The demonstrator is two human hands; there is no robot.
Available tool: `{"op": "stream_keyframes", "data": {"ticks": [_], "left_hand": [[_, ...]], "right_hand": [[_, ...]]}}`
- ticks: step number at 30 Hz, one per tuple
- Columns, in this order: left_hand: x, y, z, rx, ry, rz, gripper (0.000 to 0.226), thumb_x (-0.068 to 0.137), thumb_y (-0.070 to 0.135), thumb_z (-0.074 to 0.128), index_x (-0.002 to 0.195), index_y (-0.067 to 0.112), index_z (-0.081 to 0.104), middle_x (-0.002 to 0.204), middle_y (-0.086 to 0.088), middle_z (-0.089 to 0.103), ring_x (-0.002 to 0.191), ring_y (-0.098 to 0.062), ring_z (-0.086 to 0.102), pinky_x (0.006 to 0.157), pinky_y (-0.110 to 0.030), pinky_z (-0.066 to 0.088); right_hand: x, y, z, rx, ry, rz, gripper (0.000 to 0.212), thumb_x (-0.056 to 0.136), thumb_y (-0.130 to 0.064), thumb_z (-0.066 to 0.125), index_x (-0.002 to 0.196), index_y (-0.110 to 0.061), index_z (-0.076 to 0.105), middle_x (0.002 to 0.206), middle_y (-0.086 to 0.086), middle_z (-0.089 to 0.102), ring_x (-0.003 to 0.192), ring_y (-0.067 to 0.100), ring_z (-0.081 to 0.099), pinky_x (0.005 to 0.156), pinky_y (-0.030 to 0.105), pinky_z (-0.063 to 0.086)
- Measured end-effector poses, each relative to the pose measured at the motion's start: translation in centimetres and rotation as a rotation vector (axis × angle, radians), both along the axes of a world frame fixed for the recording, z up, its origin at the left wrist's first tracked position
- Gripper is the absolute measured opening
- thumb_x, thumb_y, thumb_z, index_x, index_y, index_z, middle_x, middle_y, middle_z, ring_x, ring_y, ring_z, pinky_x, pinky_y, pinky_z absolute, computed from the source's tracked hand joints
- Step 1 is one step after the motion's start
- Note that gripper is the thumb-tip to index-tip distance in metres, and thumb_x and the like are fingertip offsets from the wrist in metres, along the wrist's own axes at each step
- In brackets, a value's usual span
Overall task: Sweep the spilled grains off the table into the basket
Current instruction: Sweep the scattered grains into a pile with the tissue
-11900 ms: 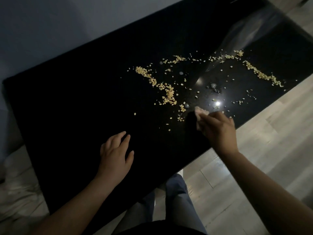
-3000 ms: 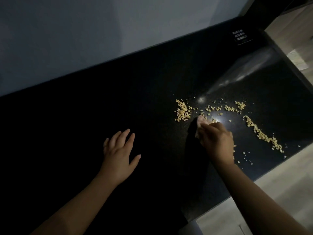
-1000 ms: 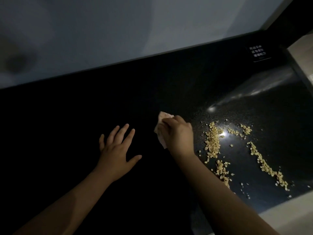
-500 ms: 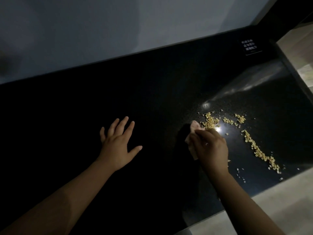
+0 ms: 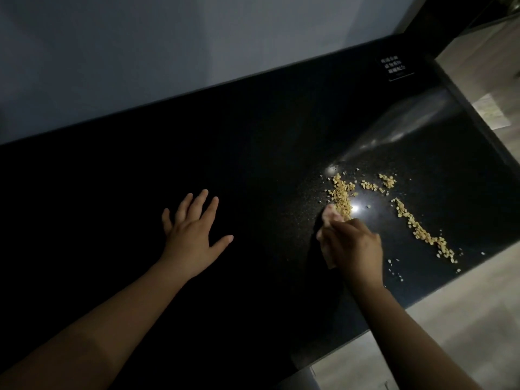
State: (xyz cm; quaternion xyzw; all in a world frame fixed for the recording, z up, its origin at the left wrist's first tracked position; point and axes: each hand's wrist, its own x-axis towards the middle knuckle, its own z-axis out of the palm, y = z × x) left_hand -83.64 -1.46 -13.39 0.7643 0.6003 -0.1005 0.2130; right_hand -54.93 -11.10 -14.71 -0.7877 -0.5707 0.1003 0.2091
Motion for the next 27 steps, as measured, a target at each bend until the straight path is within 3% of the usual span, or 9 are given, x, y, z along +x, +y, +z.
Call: {"op": "stream_keyframes", "data": {"ticks": [4,11,16,18,22,25,27], "left_hand": [[0.7,-0.3,0.5,0.002,-0.080,0.013,0.078,0.088,0.058,0.049,0.150,0.026,0.015,0.159,0.005,-0.003,0.145,-0.019,-0.008,0.117,-0.053,-0.001],[5.0,-1.7,1.0,-0.015,-0.209,-0.008,0.070,0.089,0.054,0.050,0.149,0.028,0.022,0.158,0.009,0.007,0.145,-0.013,-0.003,0.118,-0.048,-0.004],[8.2,-1.4,0.8,-0.052,-0.169,0.061,0.070,0.090,0.055,0.047,0.149,0.029,0.019,0.158,0.010,0.004,0.144,-0.011,-0.006,0.118,-0.048,-0.004],[9.2,-1.1,0.5,-0.055,-0.134,0.085,0.071,0.090,0.055,0.046,0.150,0.029,0.017,0.158,0.010,0.002,0.145,-0.013,-0.006,0.118,-0.048,-0.001],[10.2,-1.2,0.0,-0.017,-0.096,0.122,0.070,0.091,0.055,0.045,0.150,0.029,0.017,0.158,0.008,0.002,0.145,-0.014,-0.005,0.118,-0.048,0.000],[10.7,-1.6,0.2,-0.015,-0.066,0.146,0.069,0.093,0.053,0.043,0.150,0.029,0.013,0.159,0.008,0.001,0.145,-0.013,-0.007,0.119,-0.047,0.000],[10.9,-1.9,0.3,-0.012,-0.066,0.163,0.068,0.094,0.051,0.042,0.150,0.028,0.014,0.159,0.008,0.001,0.145,-0.012,-0.007,0.119,-0.047,0.000]], "right_hand": [[0.8,0.0,2.2,0.065,0.080,0.013,0.012,0.087,-0.021,0.070,0.098,-0.019,0.073,0.085,-0.001,0.063,0.069,0.017,0.059,0.068,0.044,0.051],[1.1,8.2,2.6,0.120,0.166,0.013,0.017,0.086,-0.026,0.069,0.098,-0.015,0.073,0.088,0.002,0.064,0.073,0.020,0.060,0.072,0.045,0.052],[2.8,14.2,1.0,0.098,0.168,0.041,0.014,0.088,-0.023,0.064,0.092,-0.013,0.072,0.083,0.004,0.061,0.070,0.021,0.057,0.074,0.047,0.050],[3.3,15.2,-0.1,0.020,0.147,0.079,0.015,0.089,-0.026,0.062,0.088,-0.014,0.071,0.081,0.002,0.058,0.069,0.022,0.056,0.078,0.042,0.046],[5.4,13.7,-0.8,-0.071,0.099,0.109,0.020,0.089,-0.031,0.059,0.085,-0.015,0.069,0.079,0.000,0.059,0.073,0.021,0.055,0.076,0.035,0.034],[7.9,10.8,-0.1,-0.094,0.063,0.053,0.017,0.088,-0.029,0.060,0.081,-0.017,0.069,0.076,-0.001,0.060,0.069,0.020,0.055,0.075,0.033,0.033],[9.0,9.3,0.6,-0.127,0.053,0.026,0.014,0.087,-0.026,0.060,0.079,-0.020,0.070,0.076,-0.001,0.064,0.066,0.017,0.054,0.079,0.035,0.041]]}}
